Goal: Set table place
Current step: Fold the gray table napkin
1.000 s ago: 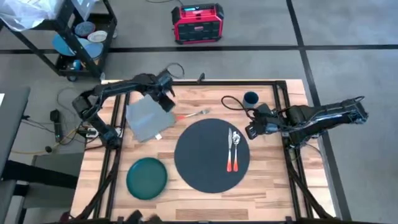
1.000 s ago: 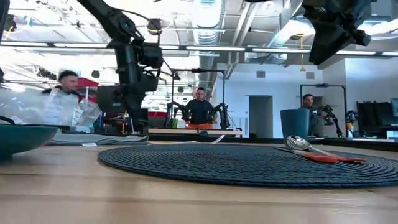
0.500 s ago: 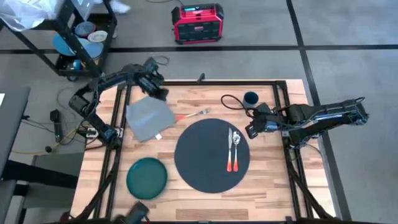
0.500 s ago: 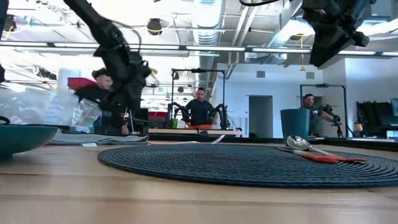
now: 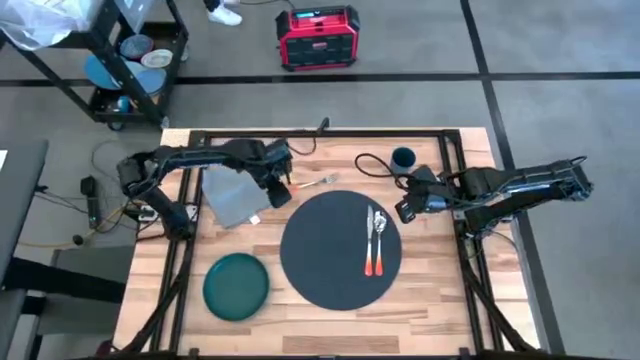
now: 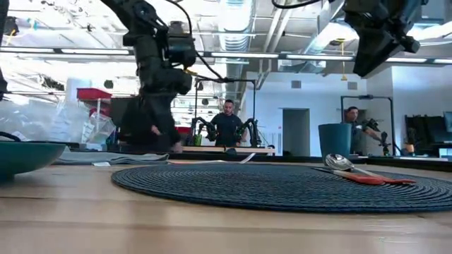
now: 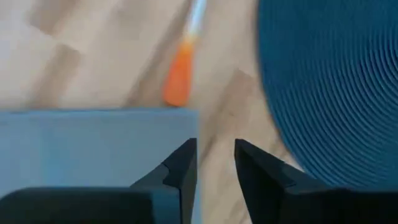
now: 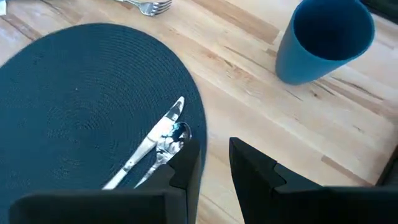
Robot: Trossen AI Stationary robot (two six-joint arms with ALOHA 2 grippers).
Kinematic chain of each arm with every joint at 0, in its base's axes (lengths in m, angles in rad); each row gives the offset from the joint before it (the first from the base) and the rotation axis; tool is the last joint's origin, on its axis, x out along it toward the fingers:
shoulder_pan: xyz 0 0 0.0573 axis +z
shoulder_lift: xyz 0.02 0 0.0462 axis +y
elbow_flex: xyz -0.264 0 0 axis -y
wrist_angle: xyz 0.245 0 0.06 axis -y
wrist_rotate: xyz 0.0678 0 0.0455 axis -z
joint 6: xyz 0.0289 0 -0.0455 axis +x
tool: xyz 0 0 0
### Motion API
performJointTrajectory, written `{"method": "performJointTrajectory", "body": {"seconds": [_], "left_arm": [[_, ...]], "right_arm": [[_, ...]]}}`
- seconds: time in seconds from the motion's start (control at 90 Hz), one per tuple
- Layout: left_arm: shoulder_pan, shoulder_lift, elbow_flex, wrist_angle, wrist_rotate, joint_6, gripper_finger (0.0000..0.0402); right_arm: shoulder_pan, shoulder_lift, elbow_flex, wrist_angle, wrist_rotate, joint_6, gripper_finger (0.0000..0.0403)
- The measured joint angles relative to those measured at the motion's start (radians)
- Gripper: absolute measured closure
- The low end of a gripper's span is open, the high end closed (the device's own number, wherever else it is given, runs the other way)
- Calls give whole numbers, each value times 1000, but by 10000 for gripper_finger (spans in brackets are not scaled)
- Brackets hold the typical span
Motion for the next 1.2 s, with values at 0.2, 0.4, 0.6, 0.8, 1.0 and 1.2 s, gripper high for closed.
{"method": "performJointTrajectory", "body": {"seconds": [0.2,0.4,0.6,0.8,1.0,1.2], "left_arm": [[-2,4,-88,86,-27,-92,262],[-3,3,-163,178,13,-127,252],[-4,3,-216,213,-44,-140,253],[12,-2,-266,249,-139,-116,253],[39,-1,-294,297,-147,-118,282],[47,1,-296,303,-156,-146,391]], "right_arm": [[-6,0,0,-1,0,-9,330],[-5,0,0,-2,0,-13,330],[-5,0,0,-2,-1,-22,330],[-5,0,0,-1,-4,-36,330],[-5,0,0,-2,-7,-40,330],[-5,0,0,-1,-6,-43,330]]}}
